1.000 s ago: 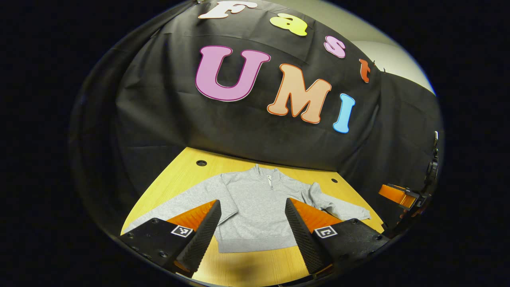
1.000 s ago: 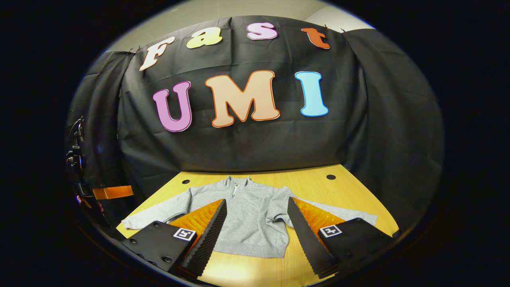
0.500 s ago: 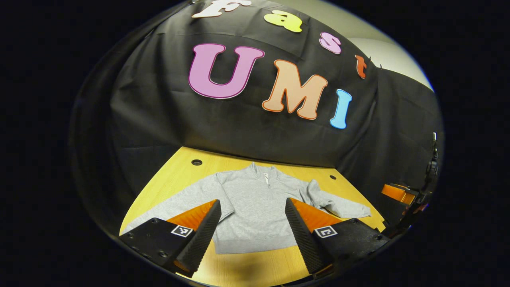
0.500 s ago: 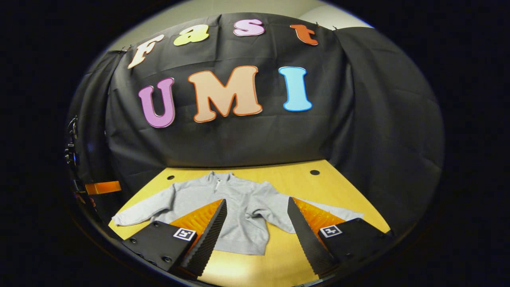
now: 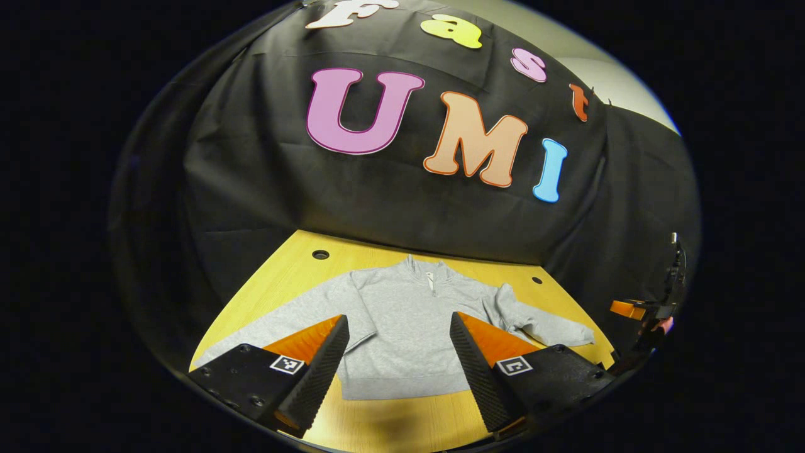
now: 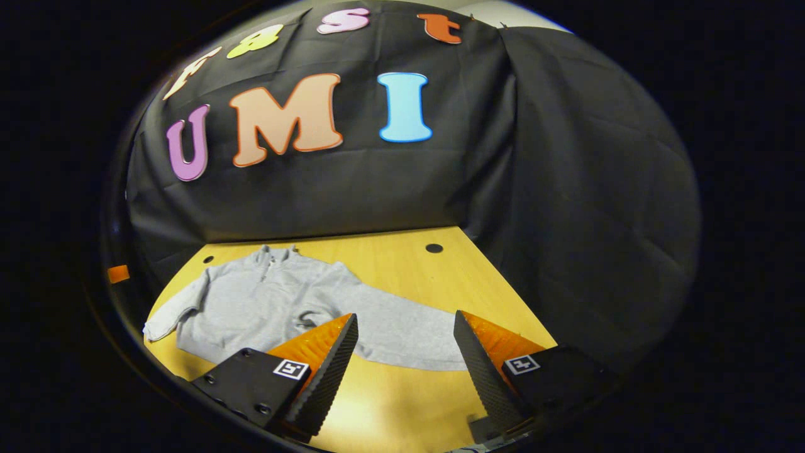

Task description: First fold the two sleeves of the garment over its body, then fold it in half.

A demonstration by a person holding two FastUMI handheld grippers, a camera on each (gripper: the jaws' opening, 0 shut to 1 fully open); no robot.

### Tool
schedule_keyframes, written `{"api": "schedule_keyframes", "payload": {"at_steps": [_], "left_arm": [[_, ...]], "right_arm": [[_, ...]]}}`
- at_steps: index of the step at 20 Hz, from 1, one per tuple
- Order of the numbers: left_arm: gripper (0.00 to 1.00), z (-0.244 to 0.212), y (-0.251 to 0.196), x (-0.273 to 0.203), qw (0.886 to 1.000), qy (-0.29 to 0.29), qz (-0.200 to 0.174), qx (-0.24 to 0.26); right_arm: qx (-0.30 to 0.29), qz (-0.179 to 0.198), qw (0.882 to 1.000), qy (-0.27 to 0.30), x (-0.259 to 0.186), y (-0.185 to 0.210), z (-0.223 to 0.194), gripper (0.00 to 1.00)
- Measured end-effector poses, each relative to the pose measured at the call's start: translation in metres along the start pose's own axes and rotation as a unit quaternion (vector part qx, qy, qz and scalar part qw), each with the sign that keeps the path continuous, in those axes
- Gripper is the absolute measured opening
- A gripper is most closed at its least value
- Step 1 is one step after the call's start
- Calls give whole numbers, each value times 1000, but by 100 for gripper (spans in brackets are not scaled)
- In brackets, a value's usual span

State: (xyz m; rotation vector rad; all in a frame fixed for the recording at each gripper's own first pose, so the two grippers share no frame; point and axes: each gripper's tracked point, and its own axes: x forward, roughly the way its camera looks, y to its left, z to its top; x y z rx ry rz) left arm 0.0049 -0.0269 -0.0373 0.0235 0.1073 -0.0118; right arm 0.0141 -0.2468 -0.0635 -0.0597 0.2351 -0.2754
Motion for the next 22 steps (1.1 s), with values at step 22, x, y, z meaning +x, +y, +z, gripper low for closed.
{"api": "schedule_keyframes", "payload": {"at_steps": [22], "left_arm": [[94,-28,-53,-2,998,31,34,33]], "right_arm": [[21,-41,977,210,117,-130,-156,95]]}}
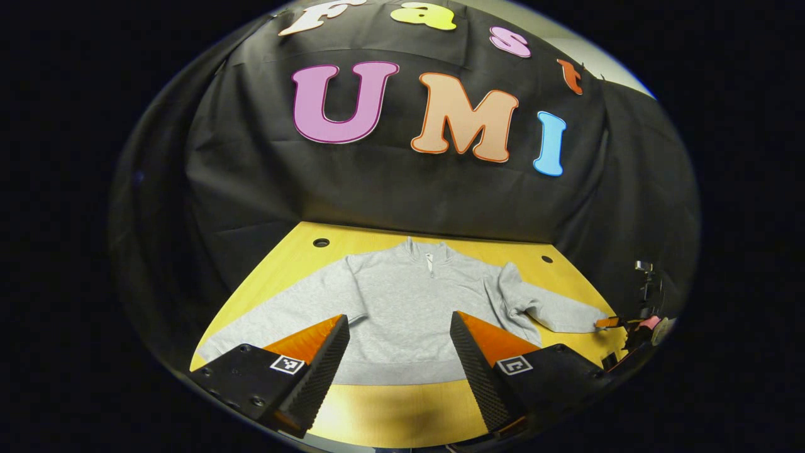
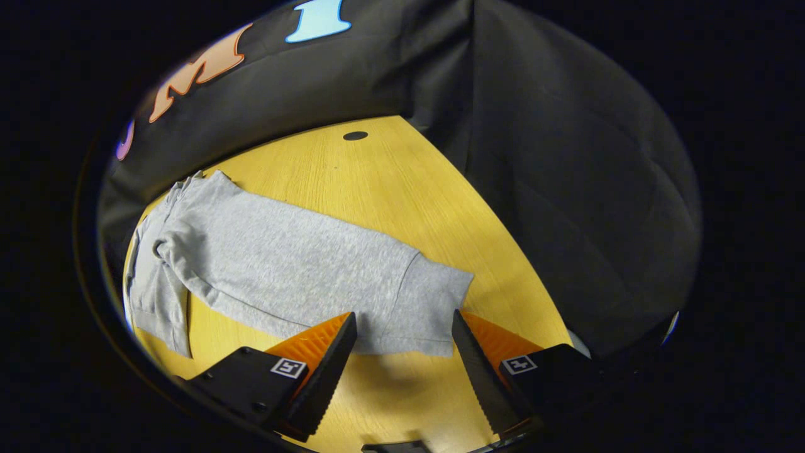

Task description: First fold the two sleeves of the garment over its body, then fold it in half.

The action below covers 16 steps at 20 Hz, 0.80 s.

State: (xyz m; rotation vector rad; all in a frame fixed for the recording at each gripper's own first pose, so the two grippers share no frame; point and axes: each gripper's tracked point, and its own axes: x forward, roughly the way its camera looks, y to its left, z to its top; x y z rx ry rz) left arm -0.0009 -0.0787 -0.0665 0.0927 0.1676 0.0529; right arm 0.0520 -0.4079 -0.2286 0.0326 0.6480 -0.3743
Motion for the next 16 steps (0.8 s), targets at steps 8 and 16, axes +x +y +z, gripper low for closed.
{"api": "schedule_keyframes", "payload": {"at_steps": [8,16], "left_arm": [[94,-5,6,-5,1000,-3,12,-9],[94,-14,33,-13,1000,-1,11,-23]], "right_arm": [[1,10,1000,10,-2,5,-3,39],[-20,-7,1000,0,-16,20,-1,12]]}}
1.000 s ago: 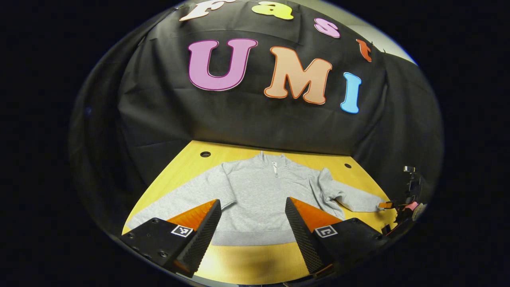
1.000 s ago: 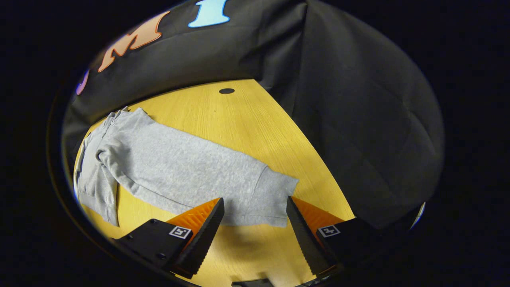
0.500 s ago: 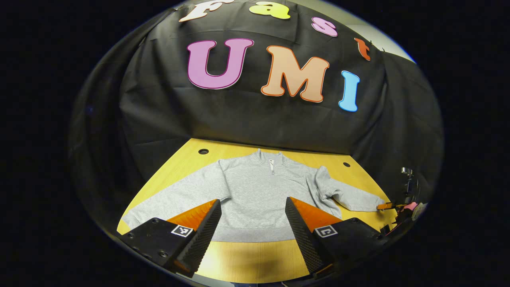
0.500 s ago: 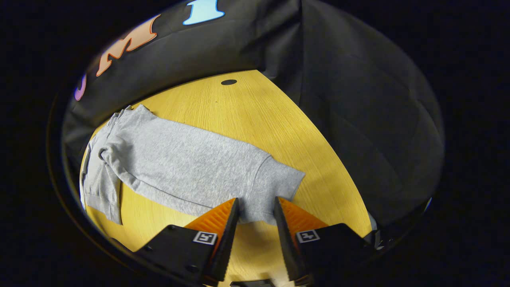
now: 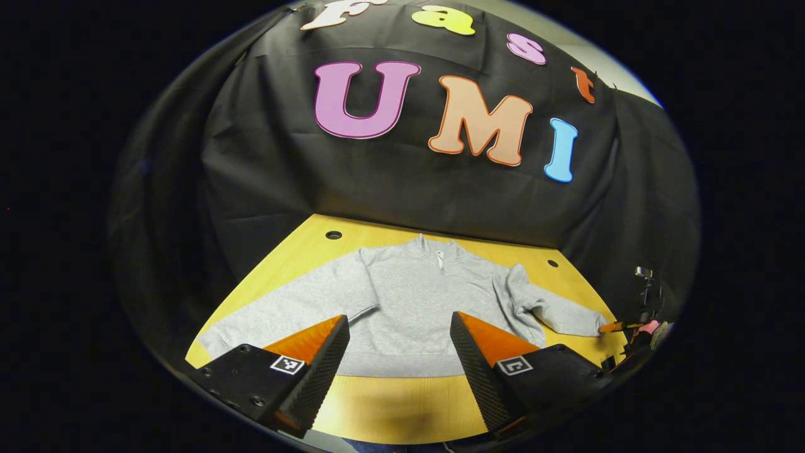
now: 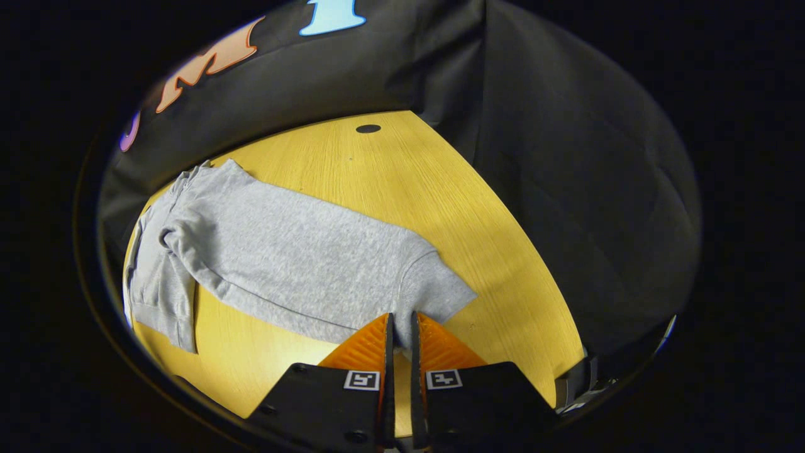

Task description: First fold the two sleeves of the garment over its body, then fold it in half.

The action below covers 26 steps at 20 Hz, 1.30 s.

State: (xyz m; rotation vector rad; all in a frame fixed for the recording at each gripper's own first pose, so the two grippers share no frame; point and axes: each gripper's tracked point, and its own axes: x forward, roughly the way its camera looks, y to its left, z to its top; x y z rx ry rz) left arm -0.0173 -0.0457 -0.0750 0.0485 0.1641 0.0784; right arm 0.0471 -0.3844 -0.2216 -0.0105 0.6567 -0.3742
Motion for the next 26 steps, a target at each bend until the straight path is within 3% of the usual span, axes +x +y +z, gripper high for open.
{"api": "schedule_keyframes", "payload": {"at_steps": [8,17,26], "left_arm": [[94,8,36,10,999,14,-51,4],[95,19,94,19,996,14,-86,15],[94,24,141,21,996,15,-90,8]], "right_arm": [[34,17,997,-61,-52,67,36,13],[41,90,985,-142,-123,209,103,12],[50,176,960,-210,-166,352,174,12]]}}
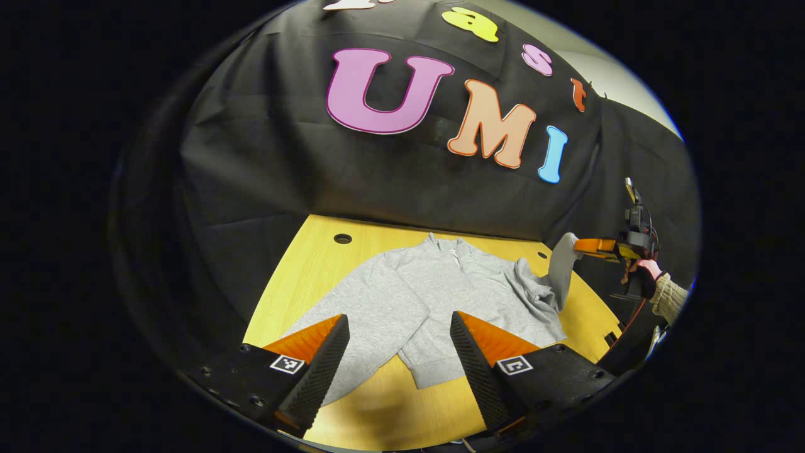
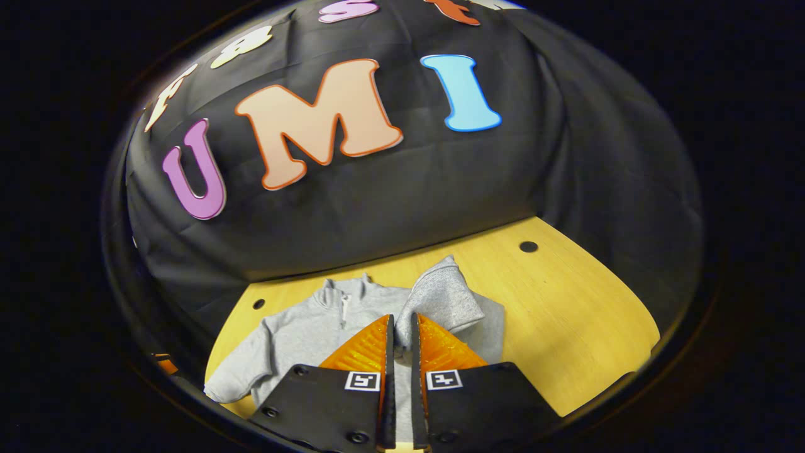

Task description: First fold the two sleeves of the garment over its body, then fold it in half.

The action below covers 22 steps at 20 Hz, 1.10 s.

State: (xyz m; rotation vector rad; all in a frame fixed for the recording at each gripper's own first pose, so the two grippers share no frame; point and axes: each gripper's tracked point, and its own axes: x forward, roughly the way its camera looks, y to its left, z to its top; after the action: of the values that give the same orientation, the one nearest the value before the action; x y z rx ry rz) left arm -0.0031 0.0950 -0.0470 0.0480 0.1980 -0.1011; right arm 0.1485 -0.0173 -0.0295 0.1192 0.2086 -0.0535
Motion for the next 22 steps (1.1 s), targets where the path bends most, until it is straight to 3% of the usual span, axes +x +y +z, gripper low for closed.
{"api": "schedule_keyframes", "payload": {"at_steps": [7,13,18,22], "left_arm": [[94,-4,25,-10,999,-4,22,-24],[94,-19,48,-27,996,-10,58,-60],[94,-50,78,-36,992,12,106,-69],[94,-74,96,-44,987,24,132,-84]], "right_arm": [[11,129,991,-14,29,148,8,12],[26,236,971,10,48,259,-33,12],[28,262,962,65,71,300,-101,12],[34,259,961,95,94,305,-140,12]]}}
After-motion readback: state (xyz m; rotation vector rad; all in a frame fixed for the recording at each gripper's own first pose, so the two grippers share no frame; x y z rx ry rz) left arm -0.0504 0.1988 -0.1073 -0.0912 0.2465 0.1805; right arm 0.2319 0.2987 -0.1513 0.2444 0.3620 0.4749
